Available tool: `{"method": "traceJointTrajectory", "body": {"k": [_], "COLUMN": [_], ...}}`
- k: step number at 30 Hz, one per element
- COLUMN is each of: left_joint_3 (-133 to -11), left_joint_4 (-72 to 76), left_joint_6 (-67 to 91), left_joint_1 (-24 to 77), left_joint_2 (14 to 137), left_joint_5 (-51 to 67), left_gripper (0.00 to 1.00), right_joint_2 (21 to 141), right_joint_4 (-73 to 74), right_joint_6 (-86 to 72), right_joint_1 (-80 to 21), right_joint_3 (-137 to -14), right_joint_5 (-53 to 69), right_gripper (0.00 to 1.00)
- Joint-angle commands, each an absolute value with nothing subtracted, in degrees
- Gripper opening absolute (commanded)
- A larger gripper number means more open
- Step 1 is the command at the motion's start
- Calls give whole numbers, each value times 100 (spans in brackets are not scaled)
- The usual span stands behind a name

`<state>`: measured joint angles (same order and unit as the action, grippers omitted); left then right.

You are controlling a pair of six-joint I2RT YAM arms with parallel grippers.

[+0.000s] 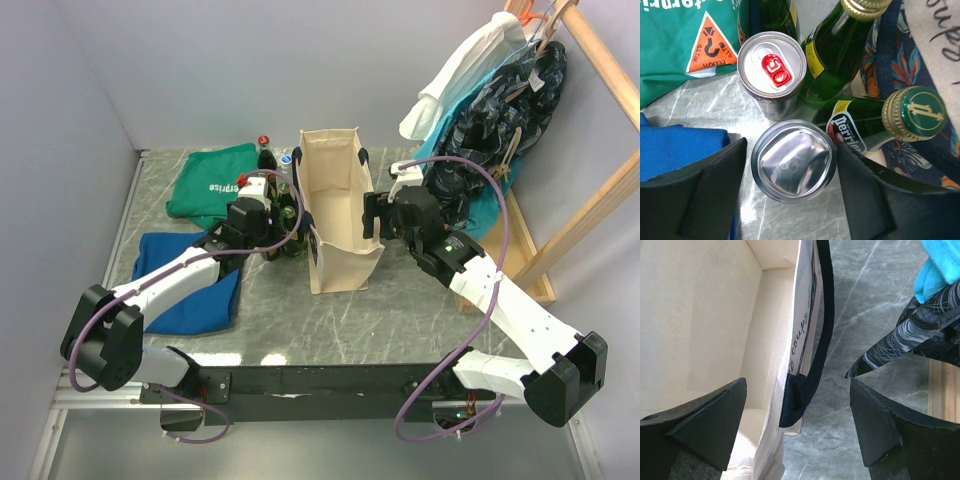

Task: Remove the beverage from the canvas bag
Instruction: Place the drink at the center of the board.

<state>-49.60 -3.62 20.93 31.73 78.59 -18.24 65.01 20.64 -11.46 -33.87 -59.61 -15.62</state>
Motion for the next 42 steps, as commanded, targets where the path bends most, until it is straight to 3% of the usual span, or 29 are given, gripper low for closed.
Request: {"method": "traceJointTrajectory", "body": {"k": [1, 25, 42], "left_joint_3": [-5229, -5528, -6504], "left_joint_4": [-132, -483, -1090], "left_joint_6": [2180, 2057, 1679], "left_joint_1": [3164, 3164, 3068], "left_joint_2": [7664, 7260, 7146], "left_joint_5": [-1881, -1907, -660], "left_gripper": [79, 87, 99], "right_joint_2": [6486, 6442, 6478], "right_joint_4": [1907, 1934, 1960], "right_joint_6": [-1160, -1160, -1178], "right_joint_1": [-3401, -3401, -3393], "right_joint_3": [-6021, -5994, -6099], "right_joint_5": [-1591, -1643, -1679], "right_gripper": [89, 89, 89]}}
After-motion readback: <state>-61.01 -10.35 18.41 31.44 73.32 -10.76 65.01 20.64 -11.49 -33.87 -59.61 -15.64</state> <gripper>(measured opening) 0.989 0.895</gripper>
